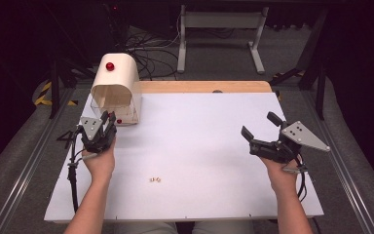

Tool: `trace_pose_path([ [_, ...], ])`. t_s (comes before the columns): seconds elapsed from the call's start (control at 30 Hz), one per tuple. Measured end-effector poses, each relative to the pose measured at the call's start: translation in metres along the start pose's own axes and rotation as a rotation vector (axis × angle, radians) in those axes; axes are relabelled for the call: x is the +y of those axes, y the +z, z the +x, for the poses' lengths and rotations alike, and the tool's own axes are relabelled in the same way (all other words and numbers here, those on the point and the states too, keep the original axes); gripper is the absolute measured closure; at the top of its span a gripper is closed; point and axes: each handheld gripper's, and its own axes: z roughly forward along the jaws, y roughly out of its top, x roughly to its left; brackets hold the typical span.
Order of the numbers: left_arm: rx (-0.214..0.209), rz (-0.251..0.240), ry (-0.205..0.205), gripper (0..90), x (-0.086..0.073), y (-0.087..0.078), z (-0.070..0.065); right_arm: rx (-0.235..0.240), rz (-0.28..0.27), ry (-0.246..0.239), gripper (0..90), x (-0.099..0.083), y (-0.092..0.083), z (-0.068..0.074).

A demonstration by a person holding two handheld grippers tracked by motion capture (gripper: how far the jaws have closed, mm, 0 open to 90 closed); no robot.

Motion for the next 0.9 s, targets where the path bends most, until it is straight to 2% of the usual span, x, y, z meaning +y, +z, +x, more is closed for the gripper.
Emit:
trace_pose_path([
  [0.37,-0.005,-0.009,0.003,73.3,0.001,-0.011,-0.001,0.001,-0.004,-0.001,3.5,0.000,-0.001,0.000],
  [0.9,-0.009,0.004,0.012,73.3,-0.002,-0.017,-0.002,0.005,-0.007,-0.001,3.6,0.001,0.000,0.001],
])
